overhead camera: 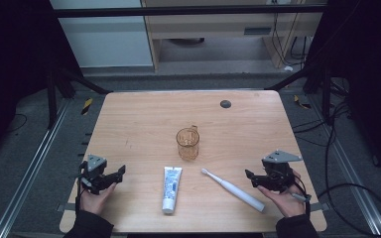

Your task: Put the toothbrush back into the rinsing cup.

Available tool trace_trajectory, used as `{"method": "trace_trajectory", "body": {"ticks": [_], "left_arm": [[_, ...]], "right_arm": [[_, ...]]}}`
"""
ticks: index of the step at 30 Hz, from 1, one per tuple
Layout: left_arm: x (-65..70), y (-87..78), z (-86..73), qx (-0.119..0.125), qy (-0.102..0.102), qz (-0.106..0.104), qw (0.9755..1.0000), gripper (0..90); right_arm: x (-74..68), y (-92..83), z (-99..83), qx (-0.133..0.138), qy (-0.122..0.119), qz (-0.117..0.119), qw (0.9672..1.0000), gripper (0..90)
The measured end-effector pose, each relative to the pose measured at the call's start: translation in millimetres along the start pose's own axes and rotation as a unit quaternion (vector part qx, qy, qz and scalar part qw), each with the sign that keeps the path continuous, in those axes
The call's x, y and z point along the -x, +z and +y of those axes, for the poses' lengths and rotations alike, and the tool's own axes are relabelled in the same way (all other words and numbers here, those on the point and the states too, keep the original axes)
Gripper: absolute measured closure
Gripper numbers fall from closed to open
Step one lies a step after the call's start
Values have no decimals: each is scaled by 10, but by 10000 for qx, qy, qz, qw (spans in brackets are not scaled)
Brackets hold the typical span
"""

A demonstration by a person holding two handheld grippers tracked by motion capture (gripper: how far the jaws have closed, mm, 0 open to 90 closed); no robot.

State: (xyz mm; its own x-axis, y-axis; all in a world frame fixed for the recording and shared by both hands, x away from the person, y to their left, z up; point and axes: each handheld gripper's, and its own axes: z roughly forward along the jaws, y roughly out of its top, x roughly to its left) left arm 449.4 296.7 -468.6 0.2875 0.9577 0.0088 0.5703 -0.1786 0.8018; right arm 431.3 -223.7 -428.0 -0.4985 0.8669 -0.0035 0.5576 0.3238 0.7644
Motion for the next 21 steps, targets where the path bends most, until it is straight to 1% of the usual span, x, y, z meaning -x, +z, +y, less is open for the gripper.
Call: {"method": "trace_trajectory", "body": {"ticks": [4, 5, 6, 9, 14, 17, 20, 21], "left_arm": [[17, 14, 4, -56, 68, -21, 10000, 245], [17, 14, 4, -56, 68, -21, 10000, 245], [20, 18, 8, -63, 75, -31, 9999, 244], [22, 22, 8, -79, 85, -33, 9999, 245], [30, 34, 7, -126, 121, -34, 9998, 243], [47, 59, 5, -206, 190, -41, 9996, 239], [52, 61, 6, -215, 207, -32, 9996, 237], [53, 58, 8, -206, 218, -28, 9995, 237]], "right_arm": [[-96, 34, 88, -73, -135, 120, 9998, 295], [-96, 34, 88, -73, -135, 120, 9998, 295], [-152, 52, 129, -140, -205, 182, 9995, 300], [-199, 79, 165, -223, -284, 233, 9991, 308], [-244, 111, 201, -345, -357, 262, 9984, 318], [-280, 143, 234, -460, -417, 294, 9976, 328], [-302, 159, 256, -520, -418, 329, 9972, 332], [-331, 184, 278, -543, -472, 361, 9968, 339]]}}
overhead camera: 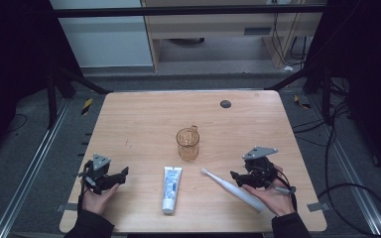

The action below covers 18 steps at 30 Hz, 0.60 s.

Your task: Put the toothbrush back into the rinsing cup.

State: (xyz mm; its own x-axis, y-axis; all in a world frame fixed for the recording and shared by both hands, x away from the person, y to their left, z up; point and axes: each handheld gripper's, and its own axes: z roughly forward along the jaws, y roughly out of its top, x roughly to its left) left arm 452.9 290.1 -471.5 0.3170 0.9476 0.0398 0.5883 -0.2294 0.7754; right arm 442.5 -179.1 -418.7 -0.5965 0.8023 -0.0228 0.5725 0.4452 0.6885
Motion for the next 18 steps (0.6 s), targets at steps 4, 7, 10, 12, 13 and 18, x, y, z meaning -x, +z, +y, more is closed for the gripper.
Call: {"method": "trace_trajectory", "body": {"ticks": [4, 7, 10, 12, 13, 18], "left_arm": [[2, -2, 2, 7, 12, 0, 10000, 235], [5, -4, 3, 7, 24, 1, 10000, 234], [10, -1, 5, -5, 50, 8, 10000, 233], [14, 0, 6, -9, 59, 12, 10000, 232], [15, -1, 8, -7, 68, 18, 10000, 232], [17, -4, 10, -13, 82, 20, 10000, 232]], "right_arm": [[-36, 47, 37, -75, -64, 46, 9999, 348], [-59, 88, 60, -152, -99, 70, 9998, 351], [-81, 119, 81, -229, -142, 83, 9996, 360], [-92, 137, 95, -256, -154, 100, 9995, 369], [-99, 148, 102, -259, -152, 119, 9995, 371], [-136, 196, 131, -334, -187, 179, 9991, 376]]}}
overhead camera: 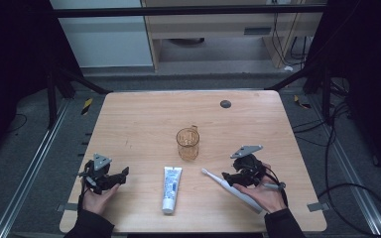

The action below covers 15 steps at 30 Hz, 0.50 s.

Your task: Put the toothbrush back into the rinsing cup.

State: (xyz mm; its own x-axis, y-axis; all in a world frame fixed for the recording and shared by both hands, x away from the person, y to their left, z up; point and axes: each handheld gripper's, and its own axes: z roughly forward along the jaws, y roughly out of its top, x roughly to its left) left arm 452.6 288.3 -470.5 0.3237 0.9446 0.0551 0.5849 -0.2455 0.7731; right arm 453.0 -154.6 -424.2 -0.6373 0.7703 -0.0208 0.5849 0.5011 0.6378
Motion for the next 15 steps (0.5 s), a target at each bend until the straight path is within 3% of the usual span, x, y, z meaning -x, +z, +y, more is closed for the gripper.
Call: {"method": "trace_trajectory", "body": {"ticks": [9, 15], "left_arm": [[1, 3, 1, -16, 16, -2, 10000, 230], [0, 4, 0, -21, 19, -1, 10000, 230]], "right_arm": [[-50, 121, -5, -312, -169, 112, 9993, 410], [-48, 152, -43, -430, -156, 142, 9989, 425]]}}
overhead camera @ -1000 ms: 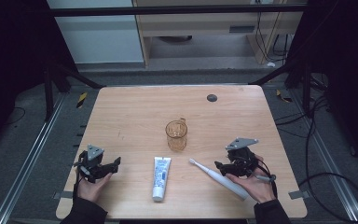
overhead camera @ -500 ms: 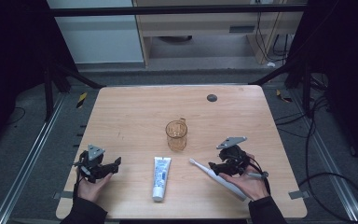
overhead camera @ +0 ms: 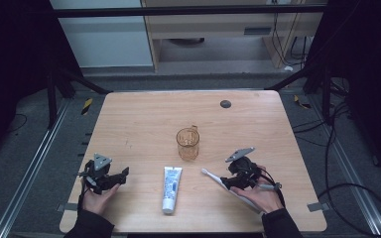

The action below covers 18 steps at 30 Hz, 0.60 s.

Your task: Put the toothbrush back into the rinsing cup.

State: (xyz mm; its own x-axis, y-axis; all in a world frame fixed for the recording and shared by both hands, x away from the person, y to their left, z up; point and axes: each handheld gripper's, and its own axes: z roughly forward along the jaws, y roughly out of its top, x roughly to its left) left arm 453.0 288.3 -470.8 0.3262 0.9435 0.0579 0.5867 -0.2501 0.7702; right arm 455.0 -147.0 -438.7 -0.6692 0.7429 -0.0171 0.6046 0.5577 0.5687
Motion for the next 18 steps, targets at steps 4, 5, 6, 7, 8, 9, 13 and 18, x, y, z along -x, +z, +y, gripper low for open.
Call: {"method": "trace_trajectory", "body": {"ticks": [4, 5, 6, 7, 8, 9, 13, 18], "left_arm": [[2, 2, 0, -14, 5, -5, 10000, 230], [2, 2, 0, -14, 5, -5, 10000, 230], [3, 1, 1, -18, 11, -10, 10000, 230], [3, 1, 1, -20, 15, -7, 10000, 230], [3, 1, 1, -21, 13, -9, 10000, 230], [2, 2, 0, -23, 12, -10, 10000, 230], [2, 4, 1, -37, 22, -11, 10000, 230], [1, 5, 0, -45, 23, -12, 10000, 230]], "right_arm": [[-5, 24, -37, -114, -1, 28, 9999, 439], [-5, 24, -37, -114, -1, 28, 9999, 439], [-4, 33, -49, -161, -3, 46, 9999, 450], [-4, 36, -55, -184, -12, 62, 9998, 455], [-5, 37, -63, -204, -25, 68, 9998, 462], [-2, 37, -71, -225, -62, 93, 9997, 467], [-1, 47, -99, -294, -42, 137, 9995, 490], [-4, 71, -123, -413, -73, 182, 9990, 502]]}}
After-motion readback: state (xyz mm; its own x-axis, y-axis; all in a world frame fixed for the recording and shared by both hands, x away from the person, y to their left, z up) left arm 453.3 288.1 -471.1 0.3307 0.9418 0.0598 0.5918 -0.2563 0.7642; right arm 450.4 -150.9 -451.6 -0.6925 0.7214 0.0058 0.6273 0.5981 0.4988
